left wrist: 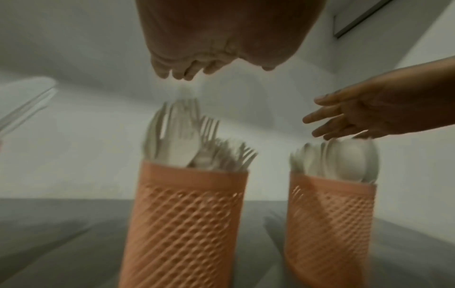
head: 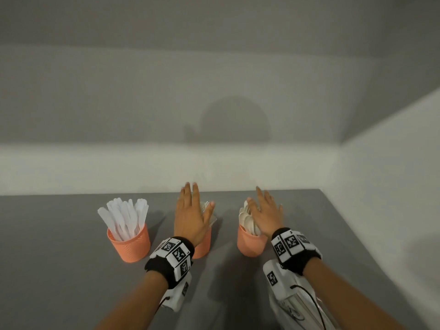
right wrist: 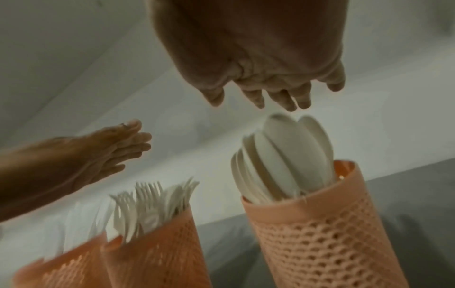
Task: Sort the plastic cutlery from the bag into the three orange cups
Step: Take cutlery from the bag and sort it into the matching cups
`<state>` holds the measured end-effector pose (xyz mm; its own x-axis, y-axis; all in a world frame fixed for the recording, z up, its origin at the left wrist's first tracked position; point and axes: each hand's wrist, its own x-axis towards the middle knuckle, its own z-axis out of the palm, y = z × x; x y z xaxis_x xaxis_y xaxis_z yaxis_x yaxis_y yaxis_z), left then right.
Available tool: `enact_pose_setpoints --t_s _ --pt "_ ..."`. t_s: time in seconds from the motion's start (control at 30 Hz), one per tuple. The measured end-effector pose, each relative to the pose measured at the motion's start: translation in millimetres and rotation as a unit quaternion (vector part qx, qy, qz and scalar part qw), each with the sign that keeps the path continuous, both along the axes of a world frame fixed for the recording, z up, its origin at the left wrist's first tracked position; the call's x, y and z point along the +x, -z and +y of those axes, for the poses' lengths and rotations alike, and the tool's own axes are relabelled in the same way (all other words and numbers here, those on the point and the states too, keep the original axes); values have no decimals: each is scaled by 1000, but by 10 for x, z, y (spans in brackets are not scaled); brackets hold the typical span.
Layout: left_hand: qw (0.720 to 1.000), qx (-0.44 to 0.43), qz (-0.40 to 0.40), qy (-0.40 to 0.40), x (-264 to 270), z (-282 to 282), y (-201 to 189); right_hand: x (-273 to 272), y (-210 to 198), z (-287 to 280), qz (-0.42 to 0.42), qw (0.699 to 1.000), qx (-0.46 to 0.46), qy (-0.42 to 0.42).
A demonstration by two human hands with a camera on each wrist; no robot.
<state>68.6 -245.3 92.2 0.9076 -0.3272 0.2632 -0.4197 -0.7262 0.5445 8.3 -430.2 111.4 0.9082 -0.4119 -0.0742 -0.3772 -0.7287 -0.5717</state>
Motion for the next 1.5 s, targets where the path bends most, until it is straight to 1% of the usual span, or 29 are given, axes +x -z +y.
enact_pose_setpoints --t_s 0.07,0.1,0.13,0.2,0.3,0.37,0.43,0.5,0.53,0.6,0.7,0.77,0.87,0.93,1.03,1.13,1.3,1.37,1.43,1.5 --pt "994 -102 -13 45 -115 -119 -129 -109 -168 -57 -80 990 114 17" --pt "986 -146 -1 74 -180 -190 -183 -168 -235 -101 -112 982 150 25" --pt "978 -181 18 104 -254 -261 -231 -239 -295 -153 -132 978 161 33" --pt "960 -223 53 158 -404 -404 -282 -399 -361 -246 -148 976 154 37" --pt "946 -234 88 205 -665 -615 -252 -723 -343 -343 -136 974 178 38" --pt "936 -218 129 246 -858 -743 -161 -979 -288 -375 -96 973 201 53" --pt "925 -186 162 290 -1026 -836 -12 -1224 -192 -376 -12 976 212 45" --pt "930 -119 164 306 -1152 -909 166 -1440 -76 -362 77 976 201 27" --pt "936 -75 165 300 -1200 -938 266 -1536 -16 -358 111 977 182 22" --pt "940 -4 209 268 -1291 -958 413 -1676 138 -347 170 979 111 21" --pt "930 96 251 252 -1370 -943 548 -1785 364 -325 228 973 12 19" --pt "928 108 261 245 -1414 -934 573 -1820 463 -298 250 968 -28 21" --pt "931 81 247 257 -1488 -921 509 -1826 596 -224 254 964 -78 6" --pt "928 65 246 272 -1497 -908 467 -1802 738 -184 261 958 -119 9" --pt "927 85 242 273 -1475 -845 426 -1772 863 -120 274 948 -160 20" --pt "927 99 247 263 -1438 -758 435 -1730 944 -98 294 939 -175 19" --pt "931 117 248 239 -1417 -701 411 -1616 958 -127 273 935 -225 0" --pt "933 134 238 235 -1391 -675 399 -1589 965 -78 244 939 -241 -1" --pt "933 136 236 234 -1376 -654 382 -1579 1006 -24 204 954 -220 -1" --pt "930 139 250 230 -1378 -639 354 -1574 1016 29 189 961 -201 2"
